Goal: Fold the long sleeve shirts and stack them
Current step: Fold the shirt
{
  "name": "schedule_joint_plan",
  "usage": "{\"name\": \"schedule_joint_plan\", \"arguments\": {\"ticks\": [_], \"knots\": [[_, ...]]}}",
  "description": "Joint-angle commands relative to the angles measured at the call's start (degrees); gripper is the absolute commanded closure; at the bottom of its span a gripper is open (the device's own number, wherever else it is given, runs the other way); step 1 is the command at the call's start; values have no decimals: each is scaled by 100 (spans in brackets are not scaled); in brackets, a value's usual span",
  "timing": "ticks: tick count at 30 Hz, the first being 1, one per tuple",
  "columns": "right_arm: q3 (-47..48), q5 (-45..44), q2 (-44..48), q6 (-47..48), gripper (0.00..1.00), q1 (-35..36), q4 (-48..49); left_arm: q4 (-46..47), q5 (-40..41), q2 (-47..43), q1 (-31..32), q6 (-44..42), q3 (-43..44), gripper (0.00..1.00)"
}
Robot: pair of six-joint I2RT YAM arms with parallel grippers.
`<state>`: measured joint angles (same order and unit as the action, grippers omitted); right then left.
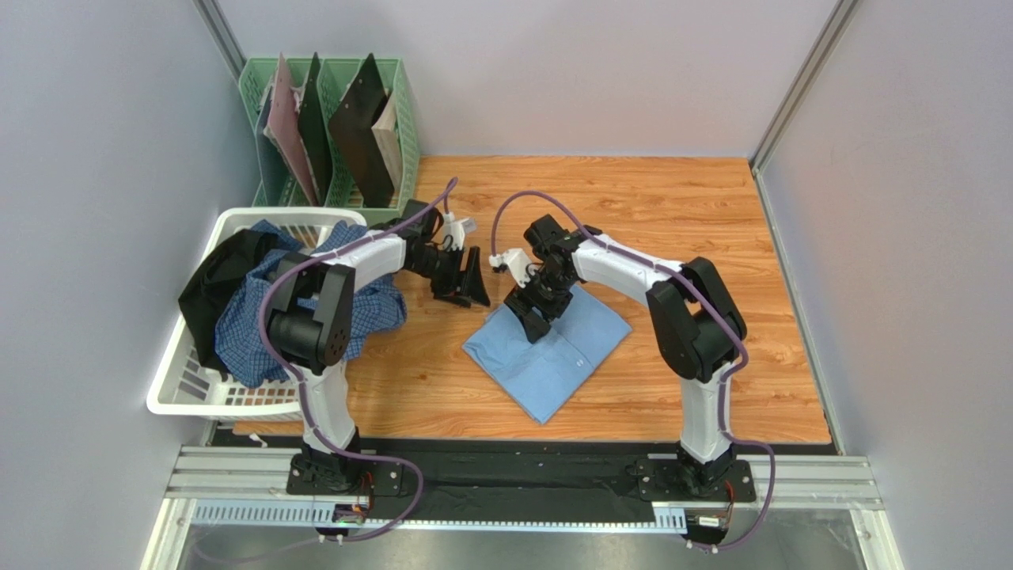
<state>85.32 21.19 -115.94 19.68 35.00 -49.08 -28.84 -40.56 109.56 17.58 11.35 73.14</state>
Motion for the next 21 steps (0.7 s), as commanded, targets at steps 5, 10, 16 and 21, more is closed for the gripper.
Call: {"name": "schedule_joint_plan", "arguments": {"ticks": [5, 10, 16, 21], "knots": [[-1420, 376, 809, 2197, 32, 33, -32, 167, -796, 206, 253, -266, -432, 39], [-1580, 447, 863, 2391, 32, 41, 232, 879, -1130, 451, 438, 375, -723, 36], [-1536, 474, 687, 2339, 32, 33, 197, 1827, -1183, 865, 693, 1280, -969, 35], [-1527, 474, 713, 2286, 32, 33, 206, 1987, -1078, 1103, 826, 1440, -916, 36]]}}
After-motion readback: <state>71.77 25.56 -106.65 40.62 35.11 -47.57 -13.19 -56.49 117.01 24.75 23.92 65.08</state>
